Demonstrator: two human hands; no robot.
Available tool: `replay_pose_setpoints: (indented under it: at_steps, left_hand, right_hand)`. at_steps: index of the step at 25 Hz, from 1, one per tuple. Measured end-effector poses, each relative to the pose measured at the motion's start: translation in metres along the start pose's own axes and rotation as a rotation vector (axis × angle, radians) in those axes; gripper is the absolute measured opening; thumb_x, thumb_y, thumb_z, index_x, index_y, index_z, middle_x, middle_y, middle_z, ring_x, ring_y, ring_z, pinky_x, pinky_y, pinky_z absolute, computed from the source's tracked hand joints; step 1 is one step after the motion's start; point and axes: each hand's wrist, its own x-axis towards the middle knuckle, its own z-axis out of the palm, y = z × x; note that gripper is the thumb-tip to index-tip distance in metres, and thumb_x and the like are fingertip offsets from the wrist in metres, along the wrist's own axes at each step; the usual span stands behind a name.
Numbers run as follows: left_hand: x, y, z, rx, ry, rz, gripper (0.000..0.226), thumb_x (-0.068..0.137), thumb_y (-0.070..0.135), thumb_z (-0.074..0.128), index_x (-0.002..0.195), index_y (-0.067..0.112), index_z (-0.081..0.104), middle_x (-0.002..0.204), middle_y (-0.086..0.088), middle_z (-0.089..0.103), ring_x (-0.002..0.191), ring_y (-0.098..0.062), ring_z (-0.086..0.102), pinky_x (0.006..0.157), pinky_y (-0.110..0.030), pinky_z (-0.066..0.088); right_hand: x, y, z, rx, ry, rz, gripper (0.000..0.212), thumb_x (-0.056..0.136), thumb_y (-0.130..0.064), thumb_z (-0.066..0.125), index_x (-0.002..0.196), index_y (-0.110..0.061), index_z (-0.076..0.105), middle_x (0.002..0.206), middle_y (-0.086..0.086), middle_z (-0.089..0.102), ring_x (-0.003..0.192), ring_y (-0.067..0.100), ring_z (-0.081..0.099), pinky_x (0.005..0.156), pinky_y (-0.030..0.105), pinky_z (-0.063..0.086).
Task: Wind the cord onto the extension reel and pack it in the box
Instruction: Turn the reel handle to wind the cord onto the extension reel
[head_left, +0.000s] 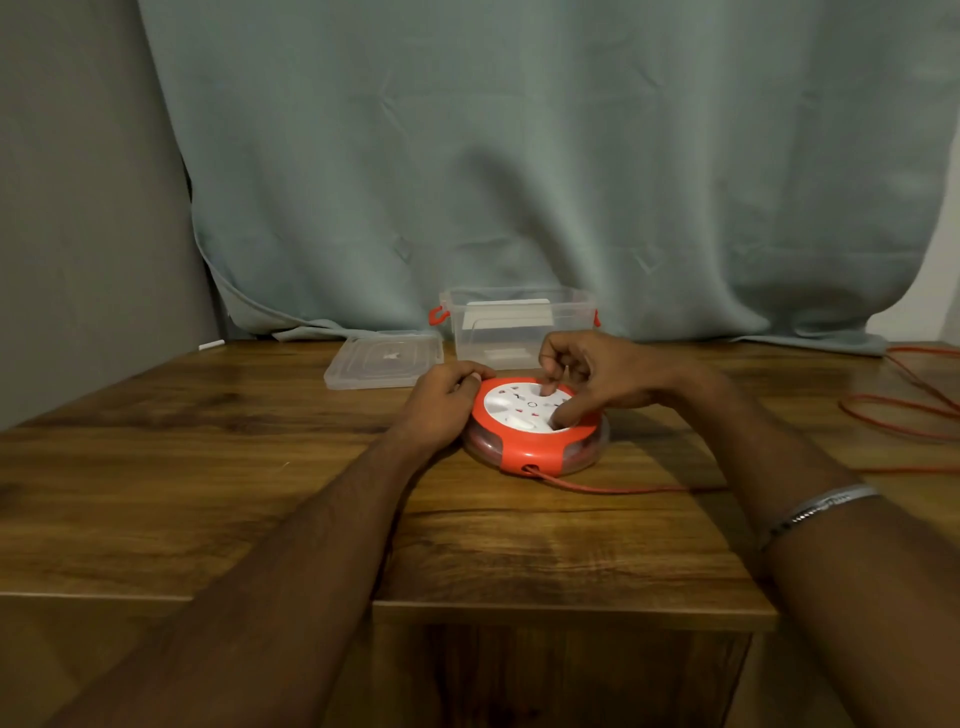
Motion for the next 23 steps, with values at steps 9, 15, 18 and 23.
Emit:
replay_pose_setpoints:
  at_steps: [9,15,18,23]
  left_hand:
    - [-0.001,0.002,0.001,0.011,0.009,0.001,0.032,0.105,0.020,0.041,0.125,0.017,0.065,0.125,-0.005,0.067,0.110,-0.017,0.064,0.092,-0.031,0.056]
    - [-0.002,0.002,0.000,0.027,0.028,0.040,0.030,0.103,0.017,0.045,0.121,0.016,0.069,0.119,-0.005,0.070,0.108,-0.017,0.064,0.097,-0.033,0.054]
    - [-0.002,0.002,0.000,0.043,0.017,0.048,0.030,0.104,0.019,0.044,0.123,0.016,0.067,0.119,-0.003,0.069,0.106,-0.015,0.063,0.095,-0.031,0.054]
    - [-0.002,0.001,0.000,0.033,0.013,0.035,0.031,0.105,0.017,0.042,0.125,0.016,0.066,0.118,-0.001,0.067,0.108,-0.016,0.063,0.095,-0.032,0.055]
  right_hand:
    - [0.002,-0.011,0.011,-0.206,0.034,0.039,0.038,0.076,-0.033,0.085,0.059,-0.021,0.053,0.055,-0.008,0.053,0.064,0.010,0.054,0.059,0.027,0.039]
    - [0.006,-0.018,0.020,-0.275,0.142,0.121,0.048,0.072,-0.051,0.080,0.050,-0.019,0.052,0.044,-0.008,0.045,0.049,0.011,0.044,0.057,0.035,0.035]
    - [0.012,-0.019,0.029,-0.347,0.248,0.185,0.054,0.071,-0.062,0.077,0.052,-0.018,0.054,0.041,-0.009,0.052,0.049,0.010,0.050,0.053,0.030,0.036]
    - [0.012,-0.018,0.023,-0.210,0.219,0.019,0.028,0.072,-0.035,0.079,0.056,-0.020,0.063,0.055,-0.007,0.064,0.058,0.010,0.061,0.058,0.033,0.048]
